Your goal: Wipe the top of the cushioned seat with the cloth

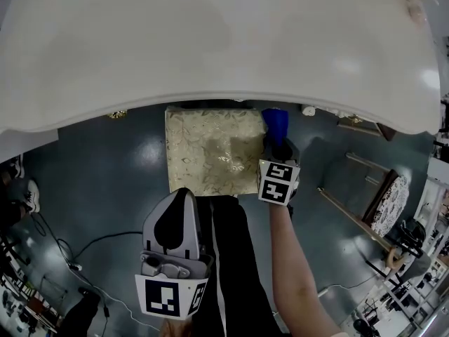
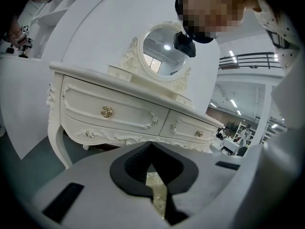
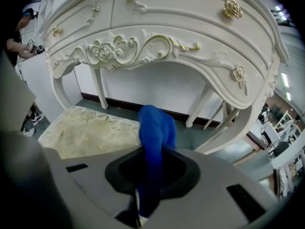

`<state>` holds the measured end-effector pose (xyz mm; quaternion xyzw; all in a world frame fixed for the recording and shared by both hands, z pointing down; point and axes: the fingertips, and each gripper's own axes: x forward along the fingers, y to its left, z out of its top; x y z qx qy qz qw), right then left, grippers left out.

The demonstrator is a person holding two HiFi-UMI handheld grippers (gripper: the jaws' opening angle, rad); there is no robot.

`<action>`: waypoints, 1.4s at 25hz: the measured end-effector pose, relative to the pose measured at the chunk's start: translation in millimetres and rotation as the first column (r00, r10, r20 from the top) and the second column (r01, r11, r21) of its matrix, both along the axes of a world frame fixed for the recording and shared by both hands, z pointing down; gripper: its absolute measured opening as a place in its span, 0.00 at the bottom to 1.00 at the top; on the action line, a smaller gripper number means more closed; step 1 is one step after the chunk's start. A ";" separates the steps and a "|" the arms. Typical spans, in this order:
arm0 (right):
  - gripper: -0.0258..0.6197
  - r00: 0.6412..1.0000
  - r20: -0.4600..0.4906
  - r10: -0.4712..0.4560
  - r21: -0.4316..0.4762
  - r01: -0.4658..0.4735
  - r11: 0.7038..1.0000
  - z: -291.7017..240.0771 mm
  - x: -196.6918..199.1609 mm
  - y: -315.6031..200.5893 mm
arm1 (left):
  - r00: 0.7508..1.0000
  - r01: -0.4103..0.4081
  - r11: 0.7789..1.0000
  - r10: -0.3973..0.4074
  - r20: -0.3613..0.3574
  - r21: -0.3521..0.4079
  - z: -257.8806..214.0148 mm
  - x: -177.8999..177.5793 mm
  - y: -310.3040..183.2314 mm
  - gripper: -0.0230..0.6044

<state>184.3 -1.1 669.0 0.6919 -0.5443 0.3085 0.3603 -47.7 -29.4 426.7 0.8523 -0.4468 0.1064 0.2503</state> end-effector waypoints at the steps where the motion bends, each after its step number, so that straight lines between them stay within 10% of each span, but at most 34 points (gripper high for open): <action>1: 0.13 1.000 0.000 0.000 0.001 0.000 1.000 -0.4 -3.9 -1.2 | 1.000 0.003 1.000 -0.003 -0.001 0.001 -0.5 -1.6 0.5 0.02; 35: 0.13 0.984 0.030 -0.177 0.009 0.177 0.984 -2.9 -136.4 -55.6 | 0.988 0.151 0.989 -0.150 -0.024 0.009 -9.3 -82.4 -11.8 0.02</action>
